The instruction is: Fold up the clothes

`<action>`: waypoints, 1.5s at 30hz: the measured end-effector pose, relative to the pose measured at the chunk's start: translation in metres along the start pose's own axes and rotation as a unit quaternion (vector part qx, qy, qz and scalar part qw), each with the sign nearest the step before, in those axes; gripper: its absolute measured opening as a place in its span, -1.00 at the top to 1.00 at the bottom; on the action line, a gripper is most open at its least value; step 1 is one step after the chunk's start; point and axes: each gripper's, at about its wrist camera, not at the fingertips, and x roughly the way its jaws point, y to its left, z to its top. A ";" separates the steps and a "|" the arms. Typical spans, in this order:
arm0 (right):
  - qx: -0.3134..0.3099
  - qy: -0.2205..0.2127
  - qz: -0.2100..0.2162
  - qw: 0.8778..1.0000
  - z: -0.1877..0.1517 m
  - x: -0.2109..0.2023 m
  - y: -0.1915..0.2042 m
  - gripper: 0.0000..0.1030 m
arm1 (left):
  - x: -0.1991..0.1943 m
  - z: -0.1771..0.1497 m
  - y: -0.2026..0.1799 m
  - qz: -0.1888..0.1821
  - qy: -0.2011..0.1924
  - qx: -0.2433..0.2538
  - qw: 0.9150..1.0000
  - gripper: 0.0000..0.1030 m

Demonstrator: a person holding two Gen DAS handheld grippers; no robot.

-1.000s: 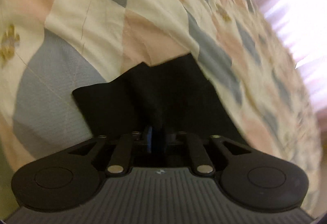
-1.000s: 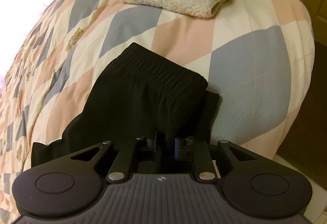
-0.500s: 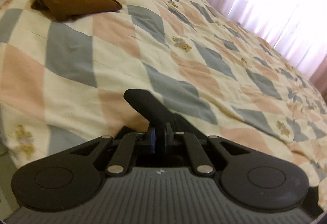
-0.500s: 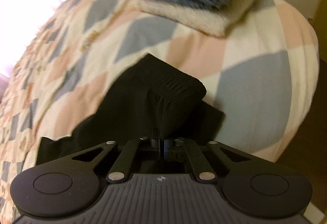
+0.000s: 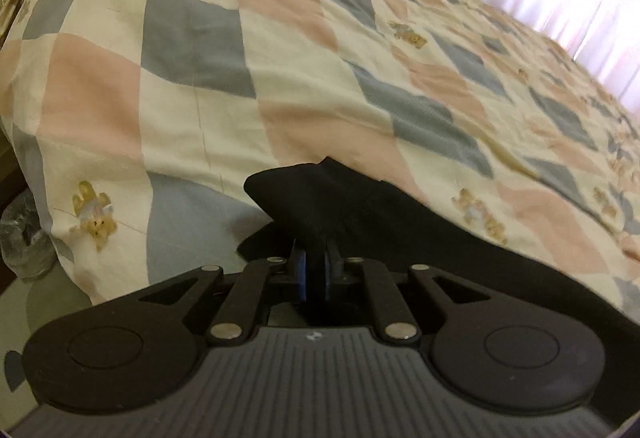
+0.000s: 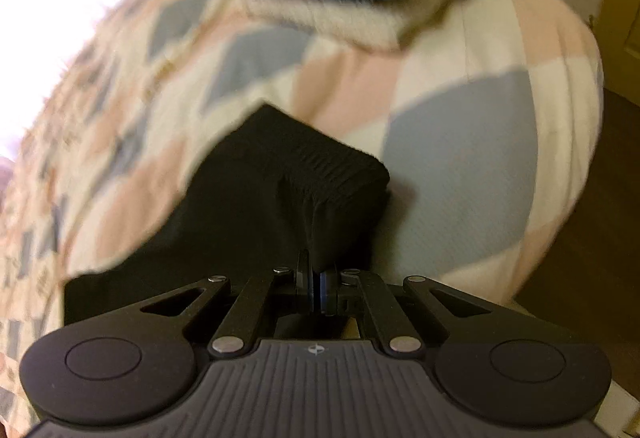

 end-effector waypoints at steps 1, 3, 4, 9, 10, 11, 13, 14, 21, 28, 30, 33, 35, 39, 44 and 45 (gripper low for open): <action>-0.011 -0.005 0.005 1.000 0.002 -0.003 0.003 0.98 | 0.006 -0.003 0.001 0.003 0.007 0.000 1.000 0.85; -0.015 -0.002 -0.001 1.000 0.002 -0.001 0.001 0.98 | 0.015 -0.010 0.000 0.013 0.016 0.008 1.000 0.85; -0.008 0.006 -0.006 1.000 0.000 0.002 -0.002 0.98 | 0.015 -0.011 0.000 0.015 0.016 0.007 1.000 0.85; 0.000 0.020 -0.033 0.999 -0.013 0.017 -0.011 0.98 | 0.013 -0.012 0.008 0.002 0.021 -0.014 1.000 0.84; 0.002 0.019 -0.032 0.999 -0.013 0.018 -0.010 0.98 | 0.015 -0.011 0.009 -0.001 0.023 -0.020 1.000 0.84; 0.003 0.022 -0.030 0.999 -0.012 0.019 -0.010 0.95 | 0.017 -0.010 0.010 -0.004 0.026 -0.026 0.999 0.82; 0.012 0.026 -0.026 0.999 -0.011 0.020 -0.011 0.79 | 0.020 -0.008 0.013 -0.009 0.031 -0.038 0.999 0.78; 0.025 0.024 -0.020 0.999 -0.010 0.019 -0.013 0.63 | 0.022 -0.007 0.014 -0.012 0.033 -0.043 0.998 0.78; 0.034 0.023 -0.016 0.999 -0.011 0.020 -0.012 0.94 | 0.016 -0.002 0.002 -0.016 0.012 -0.003 1.000 0.87; 0.016 0.011 -0.028 0.999 -0.012 0.021 -0.012 0.98 | 0.015 -0.018 0.002 0.012 0.026 0.026 0.999 0.86; 0.026 -0.009 -0.021 0.999 -0.010 0.016 -0.013 0.98 | 0.016 -0.016 -0.003 0.013 0.024 0.032 0.999 0.86; 0.020 -0.023 -0.008 0.999 -0.006 0.011 -0.011 0.98 | 0.011 -0.016 -0.007 0.018 0.027 0.046 0.998 0.82; 0.016 -0.004 -0.022 1.000 -0.007 0.019 -0.015 0.99 | 0.007 -0.017 -0.009 0.022 0.030 0.057 0.998 0.82; 0.065 0.008 0.003 0.998 -0.008 0.023 -0.030 0.77 | -0.003 -0.019 -0.014 0.031 0.037 0.078 0.996 0.80; 0.087 -0.026 0.024 0.996 0.004 0.009 -0.037 0.32 | -0.029 -0.026 -0.024 0.044 0.037 0.098 0.994 0.78; 0.093 -0.030 0.028 0.995 0.007 0.009 -0.041 0.31 | -0.037 -0.030 -0.032 0.043 0.034 0.110 0.992 0.78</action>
